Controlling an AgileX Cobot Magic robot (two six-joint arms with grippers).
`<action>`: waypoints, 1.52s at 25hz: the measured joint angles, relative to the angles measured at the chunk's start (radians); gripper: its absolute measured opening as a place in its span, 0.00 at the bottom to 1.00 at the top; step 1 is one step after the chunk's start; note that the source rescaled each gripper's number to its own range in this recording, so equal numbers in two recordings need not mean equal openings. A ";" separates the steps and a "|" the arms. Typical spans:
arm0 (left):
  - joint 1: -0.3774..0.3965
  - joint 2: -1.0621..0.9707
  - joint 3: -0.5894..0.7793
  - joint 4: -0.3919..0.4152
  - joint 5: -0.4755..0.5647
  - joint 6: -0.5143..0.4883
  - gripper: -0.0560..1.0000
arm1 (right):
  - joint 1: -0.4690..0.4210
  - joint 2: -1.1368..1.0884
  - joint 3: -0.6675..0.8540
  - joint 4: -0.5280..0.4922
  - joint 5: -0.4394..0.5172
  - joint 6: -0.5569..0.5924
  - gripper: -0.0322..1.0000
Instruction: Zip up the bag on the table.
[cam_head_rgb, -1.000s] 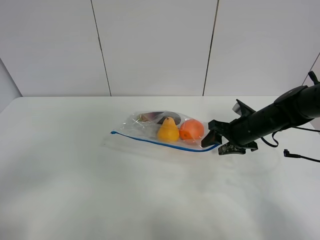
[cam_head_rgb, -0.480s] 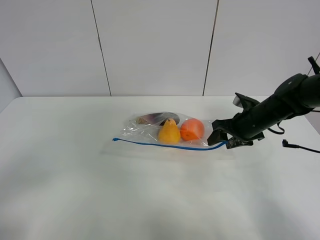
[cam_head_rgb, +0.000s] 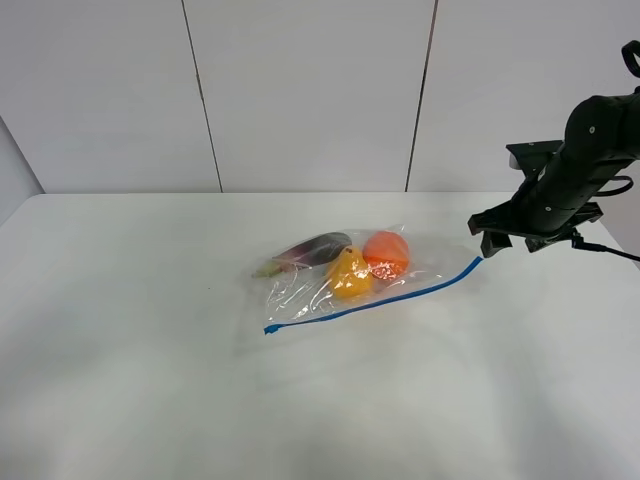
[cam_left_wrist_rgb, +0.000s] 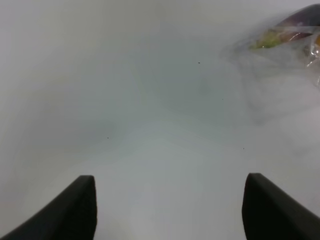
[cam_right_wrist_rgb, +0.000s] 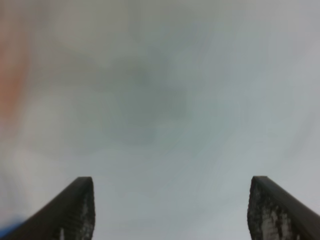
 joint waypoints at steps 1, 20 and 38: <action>0.000 0.000 0.000 0.000 0.000 0.000 0.69 | 0.000 -0.007 0.000 -0.015 0.000 0.014 1.00; 0.000 0.000 0.000 0.000 -0.001 0.000 0.69 | 0.000 -0.490 0.000 0.025 0.088 0.032 1.00; 0.000 0.000 0.000 0.000 -0.001 0.000 0.69 | 0.000 -1.319 -0.002 0.033 0.376 0.078 1.00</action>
